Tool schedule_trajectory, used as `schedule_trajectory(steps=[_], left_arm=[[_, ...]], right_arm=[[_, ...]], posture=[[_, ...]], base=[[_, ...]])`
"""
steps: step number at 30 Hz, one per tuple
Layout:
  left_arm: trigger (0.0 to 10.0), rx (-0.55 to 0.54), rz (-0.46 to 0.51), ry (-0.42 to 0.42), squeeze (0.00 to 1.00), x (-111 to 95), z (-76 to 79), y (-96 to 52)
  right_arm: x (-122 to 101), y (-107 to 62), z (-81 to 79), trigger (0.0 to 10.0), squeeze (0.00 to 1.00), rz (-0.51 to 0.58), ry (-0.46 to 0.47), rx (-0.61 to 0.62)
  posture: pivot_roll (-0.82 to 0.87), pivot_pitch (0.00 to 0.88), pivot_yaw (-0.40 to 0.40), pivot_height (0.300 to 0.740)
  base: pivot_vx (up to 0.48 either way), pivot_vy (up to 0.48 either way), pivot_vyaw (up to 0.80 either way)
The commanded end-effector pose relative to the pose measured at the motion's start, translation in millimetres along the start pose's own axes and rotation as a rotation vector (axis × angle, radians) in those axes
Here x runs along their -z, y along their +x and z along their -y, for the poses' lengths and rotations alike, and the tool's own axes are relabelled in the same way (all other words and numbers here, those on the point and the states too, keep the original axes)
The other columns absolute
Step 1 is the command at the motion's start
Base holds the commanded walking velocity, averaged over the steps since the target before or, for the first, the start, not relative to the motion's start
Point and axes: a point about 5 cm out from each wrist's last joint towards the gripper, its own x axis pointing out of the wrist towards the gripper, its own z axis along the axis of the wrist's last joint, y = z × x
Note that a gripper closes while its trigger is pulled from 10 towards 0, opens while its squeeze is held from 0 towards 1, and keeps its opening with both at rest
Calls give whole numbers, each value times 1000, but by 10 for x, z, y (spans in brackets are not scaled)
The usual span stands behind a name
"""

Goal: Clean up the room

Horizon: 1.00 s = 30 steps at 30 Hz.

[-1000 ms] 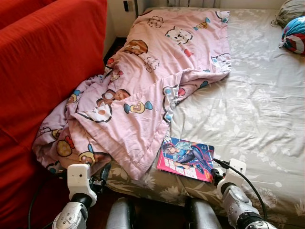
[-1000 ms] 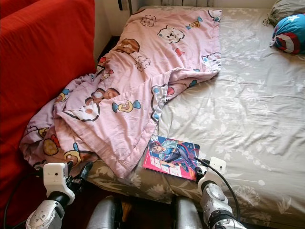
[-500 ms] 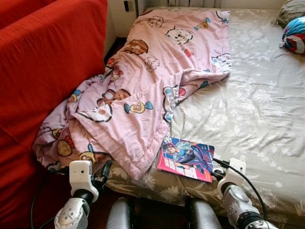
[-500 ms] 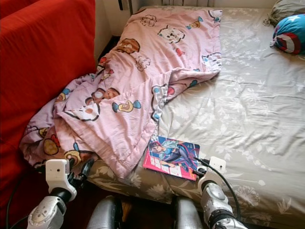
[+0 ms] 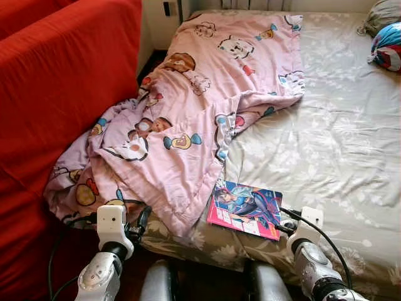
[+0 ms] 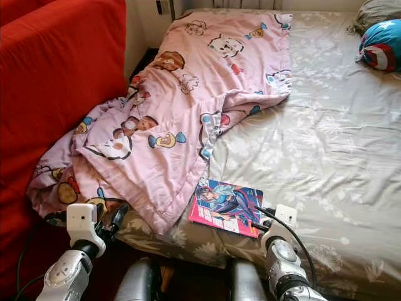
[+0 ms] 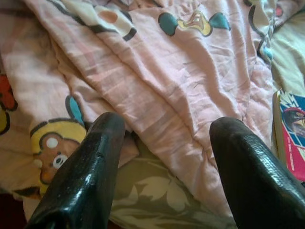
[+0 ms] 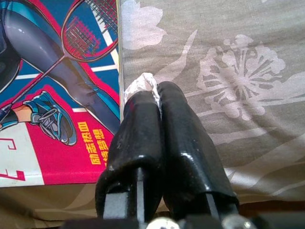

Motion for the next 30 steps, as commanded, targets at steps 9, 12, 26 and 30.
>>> schedule_trajectory(steps=[9,12,26,30], left_arm=[[10000,-21,-7,25,0,53,-60,103],[10000,-27,-3,24,0,54,-68,155],[10000,-95,-22,-19,0,185,-125,275],[10000,-110,-38,-28,0,236,-153,298]], right_arm=[[-25,-21,51,0,0,78,-29,46],[-152,-28,65,0,0,175,-29,58],[-260,-111,67,10000,0,358,-53,22],[-227,-105,83,10000,0,338,-18,16]], posture=[[27,72,66,619],[17,47,62,619],[-12,0,33,619],[-12,0,27,619]], base=[[0,0,0],[0,0,0],[0,0,0],[0,0,0]])
